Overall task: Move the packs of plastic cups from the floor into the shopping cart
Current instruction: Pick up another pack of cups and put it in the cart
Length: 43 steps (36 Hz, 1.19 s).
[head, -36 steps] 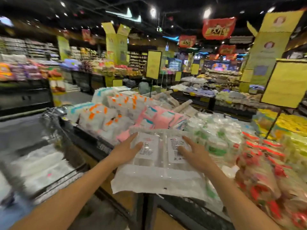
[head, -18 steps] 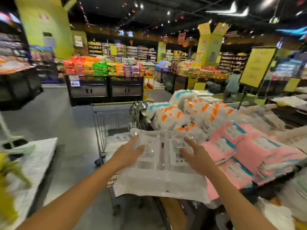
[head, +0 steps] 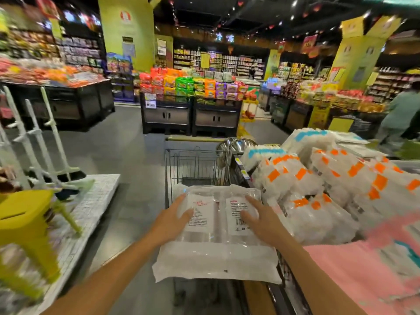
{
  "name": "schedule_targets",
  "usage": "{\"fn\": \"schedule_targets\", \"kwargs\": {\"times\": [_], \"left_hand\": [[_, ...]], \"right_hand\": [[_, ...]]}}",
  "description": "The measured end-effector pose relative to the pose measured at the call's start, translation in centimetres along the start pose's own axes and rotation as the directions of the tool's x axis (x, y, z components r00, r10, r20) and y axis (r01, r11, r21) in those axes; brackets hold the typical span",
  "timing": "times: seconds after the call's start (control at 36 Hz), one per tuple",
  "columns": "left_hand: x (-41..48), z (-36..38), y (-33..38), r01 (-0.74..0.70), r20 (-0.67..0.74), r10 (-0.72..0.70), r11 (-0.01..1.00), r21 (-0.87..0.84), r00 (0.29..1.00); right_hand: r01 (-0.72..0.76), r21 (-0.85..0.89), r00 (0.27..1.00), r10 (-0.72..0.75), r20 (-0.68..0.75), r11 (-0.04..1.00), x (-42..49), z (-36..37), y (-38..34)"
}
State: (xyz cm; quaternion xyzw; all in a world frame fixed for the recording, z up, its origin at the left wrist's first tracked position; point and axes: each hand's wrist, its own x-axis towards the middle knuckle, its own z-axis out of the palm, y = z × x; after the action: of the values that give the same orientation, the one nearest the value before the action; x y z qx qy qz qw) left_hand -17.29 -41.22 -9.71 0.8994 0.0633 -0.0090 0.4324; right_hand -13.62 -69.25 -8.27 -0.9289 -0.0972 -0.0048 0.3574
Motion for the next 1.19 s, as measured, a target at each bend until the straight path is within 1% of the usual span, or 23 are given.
{"fn": "schedule_targets", "kwargs": {"times": [0.06,0.19,0.33,0.5,0.61,0.75,0.81,0.92,1.03,1.08,1.14,1.19], "left_hand": [[2.5,-0.6,-1.0,0.004,0.005,-0.004,1.000,0.008,1.000],[7.4,-2.2,-3.0,0.029,0.006,-0.029,0.995,-0.093,1.000],[11.8,-2.8,-4.0,0.042,-0.009,-0.043,0.997,-0.060,0.999],[18.1,-2.8,-4.4,0.059,0.004,-0.059,0.990,-0.128,0.998],[22.7,-1.6,-5.4,0.095,0.007,-0.095,0.989,-0.113,0.995],[28.5,1.0,-7.2,0.141,0.003,-0.141,0.983,-0.115,0.990],[30.5,2.6,-8.4,0.186,-0.008,-0.188,0.977,-0.101,0.982],[33.4,6.5,-11.8,0.215,-0.023,-0.220,0.969,-0.122,0.975],[34.9,10.6,-16.8,0.262,0.004,-0.263,0.958,-0.114,0.965],[35.4,12.9,-19.7,0.285,0.037,-0.283,0.951,-0.123,0.958],[35.5,15.1,-22.2,0.315,0.059,-0.309,0.939,-0.138,0.949],[35.5,16.9,-24.3,0.310,0.053,-0.306,0.944,-0.113,0.951]], "right_hand": [[0.002,-0.006,1.000,-0.002,0.016,1.000,2.8,0.9,-0.1],[0.015,-0.029,0.999,-0.013,0.049,0.999,8.5,3.1,-1.0],[0.006,0.013,0.995,-0.008,0.104,1.000,13.9,4.8,-0.5],[-0.032,0.067,0.992,0.024,0.128,0.997,20.8,6.3,1.2],[-0.012,0.080,0.990,0.001,0.139,0.997,25.5,7.6,3.6],[-0.030,0.149,0.985,0.005,0.171,0.988,30.8,10.1,6.5],[-0.020,0.177,0.985,-0.010,0.170,0.984,32.5,11.5,7.7],[-0.062,0.126,0.977,0.034,0.209,0.990,34.8,15.1,11.4],[-0.145,0.053,0.946,0.123,0.300,0.988,35.2,19.8,16.1],[-0.154,0.057,0.939,0.128,0.320,0.986,35.2,22.0,18.2],[-0.186,0.029,0.922,0.164,0.352,0.982,35.0,24.1,19.9],[-0.217,0.013,0.904,0.196,0.380,0.976,34.8,26.2,21.3]]}}
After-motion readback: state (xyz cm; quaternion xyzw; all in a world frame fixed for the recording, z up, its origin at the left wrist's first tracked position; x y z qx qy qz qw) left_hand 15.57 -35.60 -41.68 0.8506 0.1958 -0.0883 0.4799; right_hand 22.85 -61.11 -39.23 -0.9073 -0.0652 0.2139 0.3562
